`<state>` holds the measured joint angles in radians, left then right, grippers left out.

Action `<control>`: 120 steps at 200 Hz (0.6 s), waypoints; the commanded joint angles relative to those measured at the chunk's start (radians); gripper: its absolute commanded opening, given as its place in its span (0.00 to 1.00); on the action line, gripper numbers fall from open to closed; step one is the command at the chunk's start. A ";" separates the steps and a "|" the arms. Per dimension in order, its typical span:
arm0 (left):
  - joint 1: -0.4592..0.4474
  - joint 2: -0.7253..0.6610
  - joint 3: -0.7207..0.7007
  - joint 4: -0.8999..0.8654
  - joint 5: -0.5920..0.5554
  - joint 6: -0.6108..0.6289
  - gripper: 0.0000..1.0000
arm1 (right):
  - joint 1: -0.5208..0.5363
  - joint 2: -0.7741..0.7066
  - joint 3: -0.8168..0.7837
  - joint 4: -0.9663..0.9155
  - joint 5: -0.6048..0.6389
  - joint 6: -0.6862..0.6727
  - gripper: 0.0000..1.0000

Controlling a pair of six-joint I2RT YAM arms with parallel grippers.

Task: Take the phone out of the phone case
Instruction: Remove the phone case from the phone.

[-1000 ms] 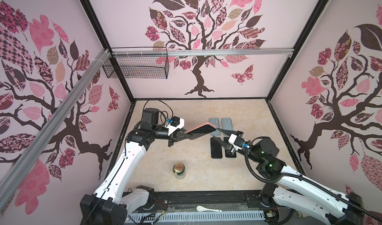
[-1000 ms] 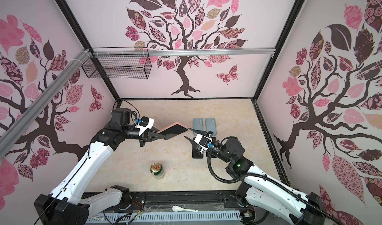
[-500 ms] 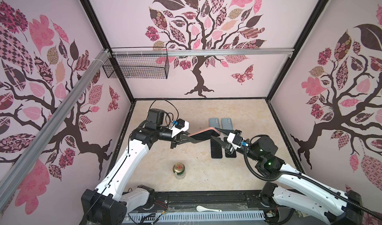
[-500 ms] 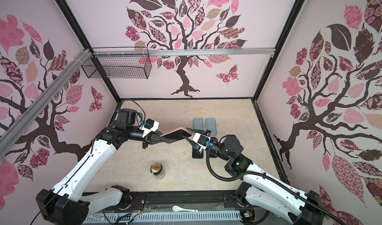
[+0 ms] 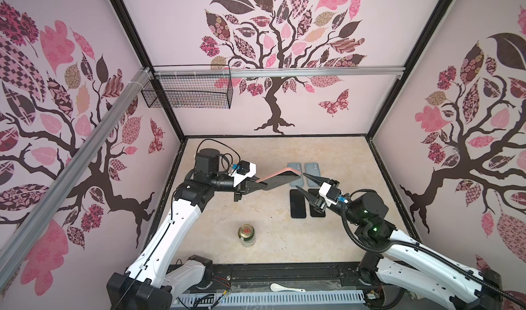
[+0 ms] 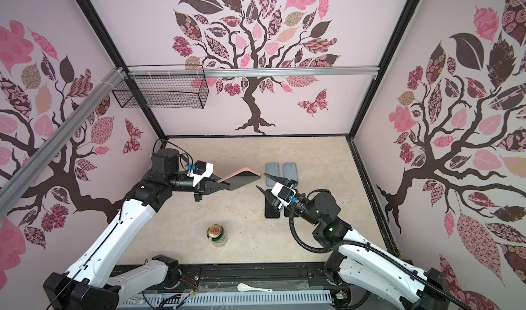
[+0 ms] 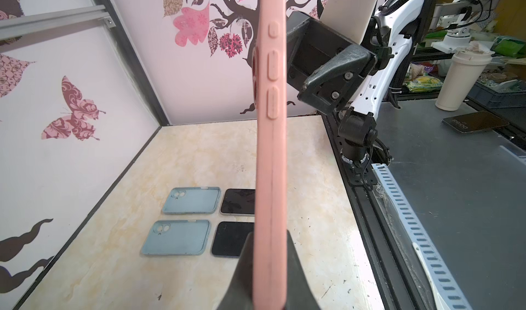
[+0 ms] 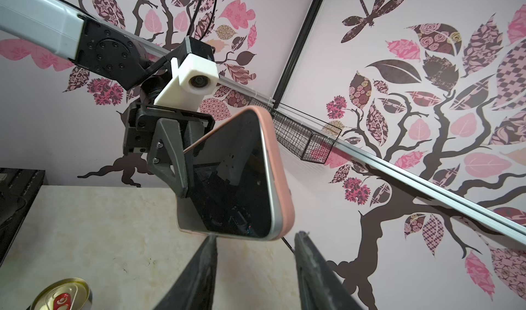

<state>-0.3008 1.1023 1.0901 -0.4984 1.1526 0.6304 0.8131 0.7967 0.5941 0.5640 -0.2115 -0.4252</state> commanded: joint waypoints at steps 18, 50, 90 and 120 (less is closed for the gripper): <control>0.003 -0.005 -0.014 0.043 0.032 -0.013 0.00 | 0.001 0.003 0.013 0.026 -0.049 0.011 0.46; 0.003 -0.001 -0.013 0.041 0.032 -0.011 0.00 | 0.001 0.008 0.018 0.025 -0.058 0.010 0.46; 0.002 0.005 -0.013 0.032 0.042 -0.006 0.00 | 0.001 0.010 0.021 0.026 -0.072 0.013 0.46; 0.002 0.009 -0.006 -0.004 0.056 0.019 0.00 | 0.001 0.017 0.026 0.024 -0.075 0.020 0.46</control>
<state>-0.3004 1.1091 1.0901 -0.4988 1.1572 0.6304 0.8127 0.8085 0.5941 0.5652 -0.2596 -0.4229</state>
